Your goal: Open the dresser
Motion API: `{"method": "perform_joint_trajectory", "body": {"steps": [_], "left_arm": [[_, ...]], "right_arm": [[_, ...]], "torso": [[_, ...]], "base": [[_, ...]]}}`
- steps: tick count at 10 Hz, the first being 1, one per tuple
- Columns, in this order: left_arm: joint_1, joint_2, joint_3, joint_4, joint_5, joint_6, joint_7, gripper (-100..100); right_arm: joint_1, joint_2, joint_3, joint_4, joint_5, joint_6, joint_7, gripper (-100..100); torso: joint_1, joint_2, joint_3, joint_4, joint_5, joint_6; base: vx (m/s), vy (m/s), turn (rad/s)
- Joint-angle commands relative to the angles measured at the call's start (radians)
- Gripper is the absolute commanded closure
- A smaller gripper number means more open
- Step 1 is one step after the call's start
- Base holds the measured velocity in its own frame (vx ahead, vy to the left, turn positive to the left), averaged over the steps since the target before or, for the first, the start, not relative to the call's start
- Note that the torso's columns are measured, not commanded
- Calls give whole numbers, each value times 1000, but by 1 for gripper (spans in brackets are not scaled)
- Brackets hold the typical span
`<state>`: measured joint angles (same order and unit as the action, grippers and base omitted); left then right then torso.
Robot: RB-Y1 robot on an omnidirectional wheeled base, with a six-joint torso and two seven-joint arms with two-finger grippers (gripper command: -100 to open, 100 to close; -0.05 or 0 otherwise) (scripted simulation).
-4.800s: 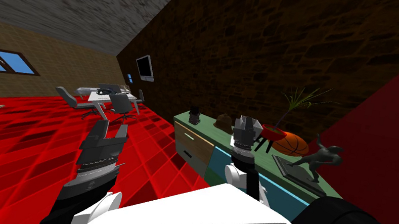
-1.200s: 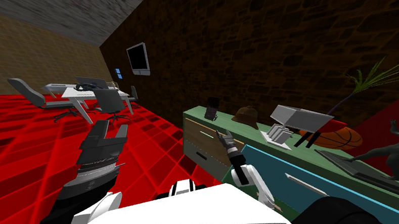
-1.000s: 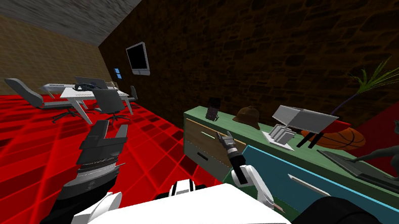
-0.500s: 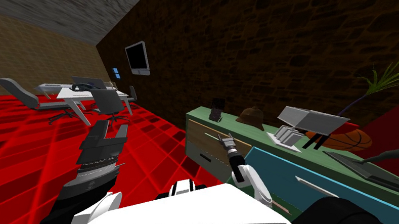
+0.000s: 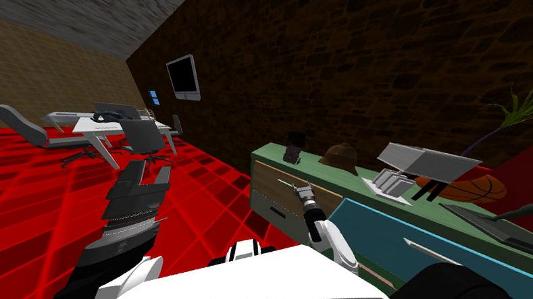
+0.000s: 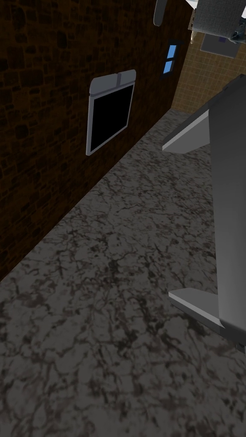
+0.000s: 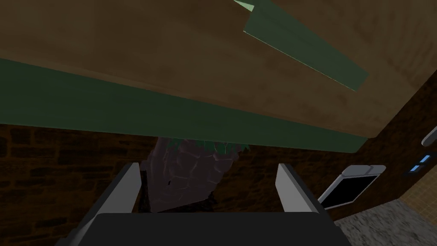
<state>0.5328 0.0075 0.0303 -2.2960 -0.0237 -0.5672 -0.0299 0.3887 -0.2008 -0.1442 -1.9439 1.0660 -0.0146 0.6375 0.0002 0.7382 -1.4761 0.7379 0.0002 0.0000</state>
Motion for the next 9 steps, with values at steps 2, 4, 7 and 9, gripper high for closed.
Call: {"method": "perform_joint_trajectory", "body": {"steps": [2, 4, 7, 9], "left_arm": [[0, 0, 0, 0, 0, 0, 0, 0], [0, 0, 0, 0, 0, 0, 0, 0], [0, 0, 0, 0, 0, 0, 0, 0], [0, 0, 0, 0, 0, 0, 0, 0]], "right_arm": [[-12, 6, 12, 49, 105, 81, 43, -100], [-20, 13, 16, 75, 158, 114, 62, -100], [-36, 29, 23, 125, 233, 175, 98, -100], [-43, 37, 28, 149, 280, 205, 114, -100]], "torso": [[-1, 0, 0, 0, 0, 0], [-1, 0, 0, 0, 0, 0], [0, 0, 0, 0, 0, 0], [0, -1, 0, 0, 0, 0]], "base": [[47, 63, -10], [38, 64, -7], [46, 71, -8], [52, 70, -5]]}}
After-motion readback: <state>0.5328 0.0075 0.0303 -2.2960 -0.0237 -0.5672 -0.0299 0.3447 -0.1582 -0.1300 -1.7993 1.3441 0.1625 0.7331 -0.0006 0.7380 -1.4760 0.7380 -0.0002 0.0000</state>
